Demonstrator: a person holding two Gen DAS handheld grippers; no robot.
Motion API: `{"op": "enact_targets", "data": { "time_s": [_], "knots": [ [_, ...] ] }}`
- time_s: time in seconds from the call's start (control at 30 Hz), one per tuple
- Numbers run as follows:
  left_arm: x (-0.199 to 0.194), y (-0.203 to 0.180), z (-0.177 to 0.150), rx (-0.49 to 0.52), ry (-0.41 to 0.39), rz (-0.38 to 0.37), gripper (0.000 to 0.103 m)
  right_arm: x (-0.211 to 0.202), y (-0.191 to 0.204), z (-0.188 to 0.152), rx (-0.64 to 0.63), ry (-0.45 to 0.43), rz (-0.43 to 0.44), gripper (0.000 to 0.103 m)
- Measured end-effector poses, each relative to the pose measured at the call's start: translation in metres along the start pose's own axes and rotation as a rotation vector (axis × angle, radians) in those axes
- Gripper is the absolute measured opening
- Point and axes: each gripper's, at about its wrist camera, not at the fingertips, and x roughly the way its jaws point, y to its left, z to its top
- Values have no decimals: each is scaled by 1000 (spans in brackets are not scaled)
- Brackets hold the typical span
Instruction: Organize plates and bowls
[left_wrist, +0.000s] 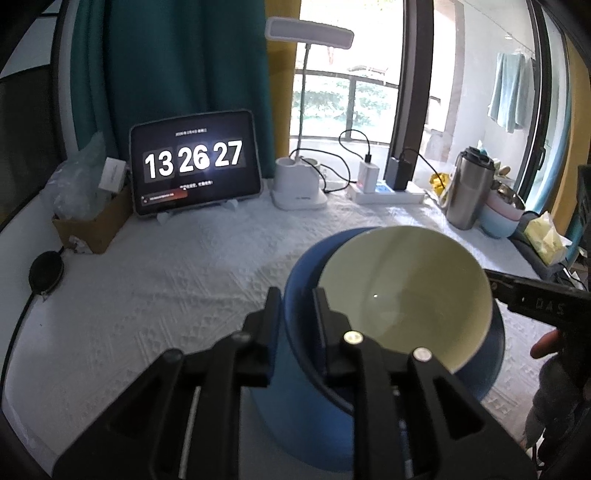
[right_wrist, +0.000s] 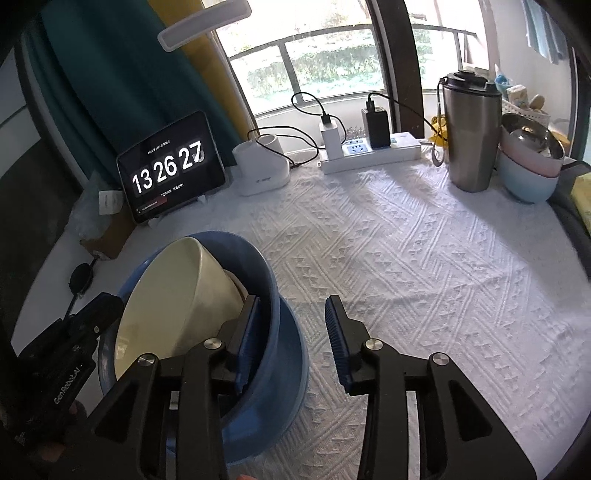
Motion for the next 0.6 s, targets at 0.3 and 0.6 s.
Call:
{"op": "enact_targets", "data": {
  "time_s": [0.3, 0.6],
  "knots": [
    [-17, -9, -7, 19, -28, -3, 53, -15, 1, -9, -13, -22, -26, 39],
    [-36, -13, -13, 27, -58, -13, 76, -32, 3, -20, -24, -43, -32, 41]
  ]
}}
